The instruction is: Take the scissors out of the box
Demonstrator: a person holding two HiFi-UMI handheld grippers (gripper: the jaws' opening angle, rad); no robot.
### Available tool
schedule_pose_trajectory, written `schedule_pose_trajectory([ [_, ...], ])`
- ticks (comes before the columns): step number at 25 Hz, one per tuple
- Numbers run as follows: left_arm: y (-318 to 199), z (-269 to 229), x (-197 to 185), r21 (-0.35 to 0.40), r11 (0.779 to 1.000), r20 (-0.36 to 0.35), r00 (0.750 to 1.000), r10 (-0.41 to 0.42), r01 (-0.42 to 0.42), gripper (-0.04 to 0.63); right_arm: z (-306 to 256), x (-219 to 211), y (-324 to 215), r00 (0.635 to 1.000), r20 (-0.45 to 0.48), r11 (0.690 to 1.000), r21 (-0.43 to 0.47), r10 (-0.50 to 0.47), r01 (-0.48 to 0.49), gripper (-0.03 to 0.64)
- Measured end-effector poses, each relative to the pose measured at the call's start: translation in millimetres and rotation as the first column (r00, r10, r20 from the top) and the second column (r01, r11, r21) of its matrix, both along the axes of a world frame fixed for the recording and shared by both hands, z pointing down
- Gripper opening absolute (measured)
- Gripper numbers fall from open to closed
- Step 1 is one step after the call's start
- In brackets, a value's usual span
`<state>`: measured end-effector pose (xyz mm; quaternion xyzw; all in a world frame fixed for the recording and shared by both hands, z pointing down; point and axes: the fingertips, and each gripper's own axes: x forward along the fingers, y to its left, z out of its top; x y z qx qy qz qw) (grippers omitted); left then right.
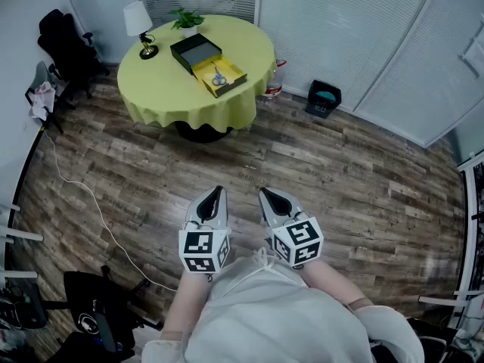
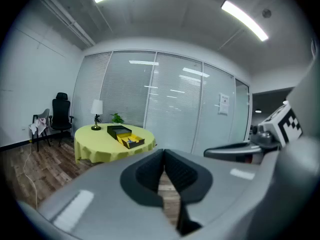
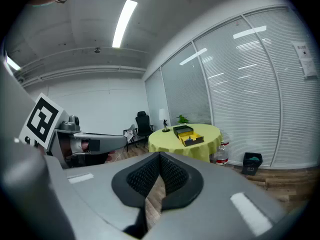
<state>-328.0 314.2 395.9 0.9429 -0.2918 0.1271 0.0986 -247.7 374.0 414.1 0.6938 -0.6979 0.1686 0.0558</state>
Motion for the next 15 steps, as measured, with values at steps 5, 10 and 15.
schedule_pose_trajectory([
  [5,-3.8,1.6,-1.5,-0.007,1.0,-0.003,1.0,0.009,-0.009,0.006,1.1,-4.0,-4.2,1.0,-0.005,1.0,-0.009,0.001,-0.001,0.0],
  [10,-9.7,5.7,-3.7,-0.023,1.0,-0.007,1.0,0.018,-0.018,0.007,4.1,-7.9,-7.3,1.0,-0.014,1.0,-0.023,0.008,-0.008,0.0],
  [15,-11.1,10.6,-5.2,-0.041,0.999,-0.017,0.999,0.031,-0.032,0.007,11.0,-8.5,-8.1,0.999,0.003,0.998,-0.043,0.036,-0.036,0.0],
])
